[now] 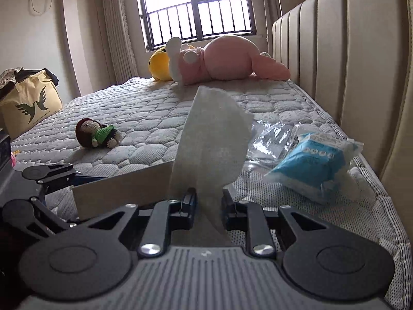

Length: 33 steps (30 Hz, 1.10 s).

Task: Clean container
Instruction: 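Turn the white box in the left gripper while the right gripper wipes it again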

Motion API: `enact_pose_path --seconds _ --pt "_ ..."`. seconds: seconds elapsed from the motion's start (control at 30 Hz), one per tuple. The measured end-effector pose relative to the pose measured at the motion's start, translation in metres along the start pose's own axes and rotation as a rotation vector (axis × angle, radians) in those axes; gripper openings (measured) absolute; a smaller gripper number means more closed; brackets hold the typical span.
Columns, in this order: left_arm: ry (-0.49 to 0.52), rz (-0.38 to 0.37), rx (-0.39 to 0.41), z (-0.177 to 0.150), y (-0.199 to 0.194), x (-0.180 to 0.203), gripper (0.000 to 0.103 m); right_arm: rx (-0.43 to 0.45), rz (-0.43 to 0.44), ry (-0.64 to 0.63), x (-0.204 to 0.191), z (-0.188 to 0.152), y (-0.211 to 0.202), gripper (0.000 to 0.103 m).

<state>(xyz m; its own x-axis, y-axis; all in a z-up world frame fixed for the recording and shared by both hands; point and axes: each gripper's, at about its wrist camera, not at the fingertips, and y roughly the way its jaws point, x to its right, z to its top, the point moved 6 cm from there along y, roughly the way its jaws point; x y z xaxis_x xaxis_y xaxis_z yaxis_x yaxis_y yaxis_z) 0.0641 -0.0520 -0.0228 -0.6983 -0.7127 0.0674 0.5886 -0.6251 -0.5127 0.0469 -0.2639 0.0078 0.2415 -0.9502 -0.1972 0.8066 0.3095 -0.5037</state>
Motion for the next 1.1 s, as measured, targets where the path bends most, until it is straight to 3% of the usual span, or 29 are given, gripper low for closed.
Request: enact_pose_path --seconds 0.2,0.37,0.47,0.53,0.67,0.8,1.0,1.1 --pt "-0.355 -0.141 -0.084 0.0 -0.007 -0.018 0.093 0.006 -0.04 -0.011 0.005 -0.006 -0.011 0.023" --pt "-0.753 -0.372 -0.18 -0.009 -0.012 -0.034 0.095 0.028 -0.037 0.024 0.015 -0.003 -0.016 0.023" --pt "-0.916 -0.401 -0.202 -0.016 0.005 -0.039 0.097 0.003 -0.043 0.04 0.019 -0.01 -0.004 0.023" --pt "-0.945 -0.377 -0.182 -0.011 0.009 -0.039 0.102 -0.027 -0.031 0.075 0.021 -0.019 0.008 0.021" --pt "-0.946 -0.349 -0.126 -0.004 0.021 -0.041 0.103 -0.025 0.102 0.179 0.012 -0.023 0.026 0.021" --pt "-0.93 -0.35 -0.065 0.008 0.028 -0.061 0.103 -0.03 0.189 0.152 -0.014 -0.013 0.054 0.021" --pt "-0.949 -0.246 0.015 0.026 0.049 -0.115 0.102 -0.032 0.229 0.13 -0.033 0.009 0.096 0.021" --pt "-0.858 -0.168 0.017 0.038 0.061 -0.125 0.102 -0.028 0.227 0.157 -0.03 0.016 0.099 0.017"
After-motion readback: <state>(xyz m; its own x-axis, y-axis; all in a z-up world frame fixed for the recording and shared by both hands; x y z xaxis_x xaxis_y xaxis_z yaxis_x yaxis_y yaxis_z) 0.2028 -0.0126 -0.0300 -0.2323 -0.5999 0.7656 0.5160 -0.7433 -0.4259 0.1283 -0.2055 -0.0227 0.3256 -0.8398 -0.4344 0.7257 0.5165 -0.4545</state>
